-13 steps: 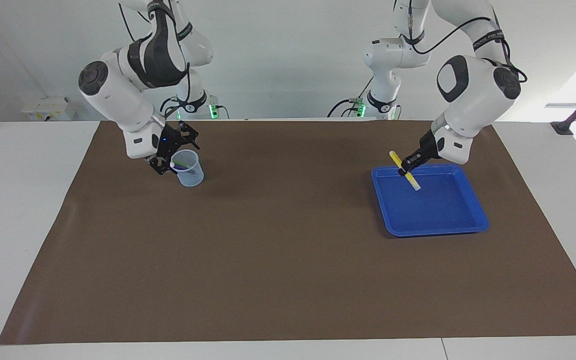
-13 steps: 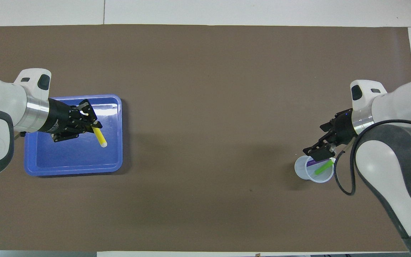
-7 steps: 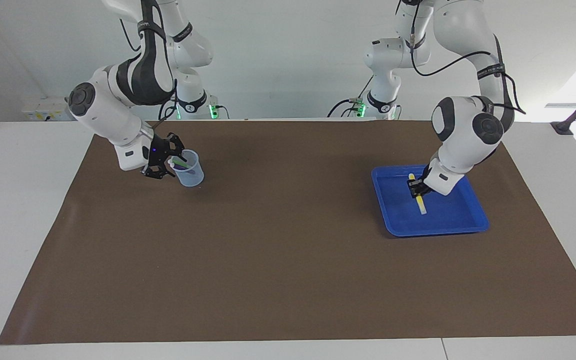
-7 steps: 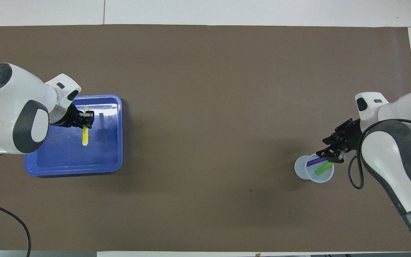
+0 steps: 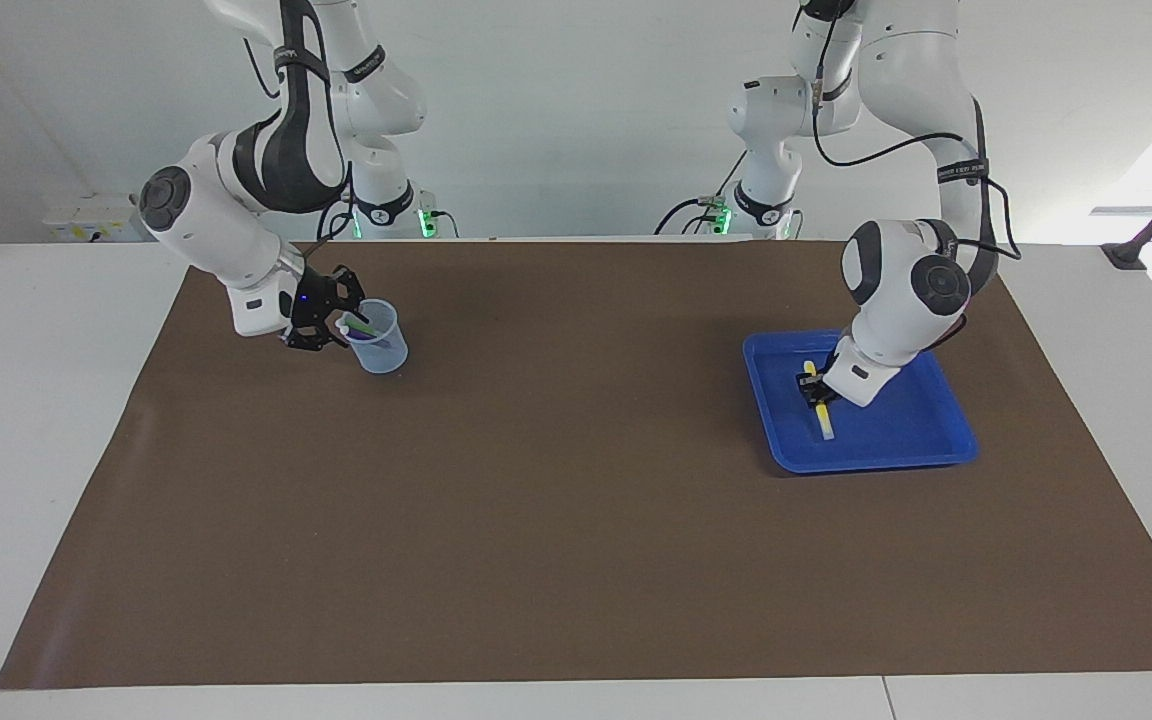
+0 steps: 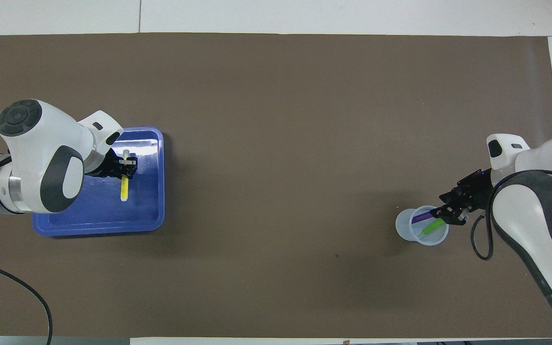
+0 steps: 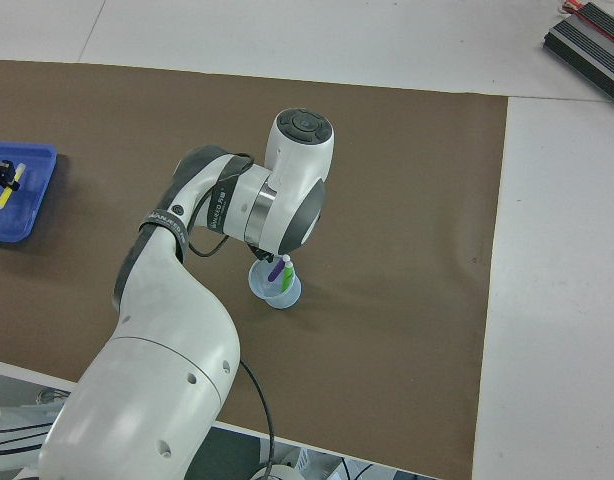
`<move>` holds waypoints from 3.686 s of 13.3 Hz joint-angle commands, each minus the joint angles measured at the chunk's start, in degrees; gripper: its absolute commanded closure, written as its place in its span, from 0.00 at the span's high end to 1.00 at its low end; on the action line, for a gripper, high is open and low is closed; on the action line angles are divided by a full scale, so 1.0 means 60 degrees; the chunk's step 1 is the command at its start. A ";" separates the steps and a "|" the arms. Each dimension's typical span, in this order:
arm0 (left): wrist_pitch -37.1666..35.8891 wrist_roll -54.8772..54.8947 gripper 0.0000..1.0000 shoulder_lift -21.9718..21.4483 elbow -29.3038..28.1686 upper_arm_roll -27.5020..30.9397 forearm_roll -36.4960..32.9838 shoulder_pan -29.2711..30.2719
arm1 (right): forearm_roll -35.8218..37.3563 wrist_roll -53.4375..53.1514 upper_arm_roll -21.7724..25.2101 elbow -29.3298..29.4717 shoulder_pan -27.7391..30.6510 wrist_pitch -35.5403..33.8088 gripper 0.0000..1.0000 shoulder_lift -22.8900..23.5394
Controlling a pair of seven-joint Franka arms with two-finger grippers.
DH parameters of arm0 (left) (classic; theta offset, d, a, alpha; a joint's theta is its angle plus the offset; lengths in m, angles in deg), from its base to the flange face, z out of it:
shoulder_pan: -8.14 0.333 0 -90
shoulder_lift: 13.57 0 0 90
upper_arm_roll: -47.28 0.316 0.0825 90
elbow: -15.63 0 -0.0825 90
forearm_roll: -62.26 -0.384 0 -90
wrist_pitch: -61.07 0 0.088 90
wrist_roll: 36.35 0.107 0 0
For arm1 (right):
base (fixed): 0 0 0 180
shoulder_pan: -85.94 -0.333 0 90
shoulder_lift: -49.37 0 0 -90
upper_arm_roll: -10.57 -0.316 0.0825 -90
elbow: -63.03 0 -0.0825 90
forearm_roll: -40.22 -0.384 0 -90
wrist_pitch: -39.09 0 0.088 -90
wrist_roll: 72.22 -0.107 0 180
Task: Right arm passes pens to left for tray arrangement
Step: 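Place the yellow pen in the tray with the left gripper, then pull the purple pen from the cup with the right gripper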
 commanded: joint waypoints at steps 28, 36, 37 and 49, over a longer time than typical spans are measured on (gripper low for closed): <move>-0.5312 -0.6700 1.00 -0.1690 0.3786 -0.0003 0.3552 -0.0137 | -0.1130 -0.6567 -0.0185 0.3491 -0.0359 -0.3648 0.00 -0.0294; -0.4685 -1.2518 1.00 -0.2146 0.3668 -0.0354 0.5665 -0.0195 | -0.3038 -1.3661 -0.0185 0.3272 -0.3332 0.0405 0.00 -0.0251; -0.4451 -1.3163 1.00 -0.2160 0.3668 -0.0457 0.5825 -0.0196 | -0.3097 -1.4247 -0.0185 0.3243 -0.3596 0.0860 0.00 -0.0222; -0.1681 -1.1265 1.00 -0.3684 0.0212 -0.0677 0.9752 -0.1439 | -0.3361 -1.7110 -0.0185 0.2671 -0.5605 0.4087 0.00 -0.0250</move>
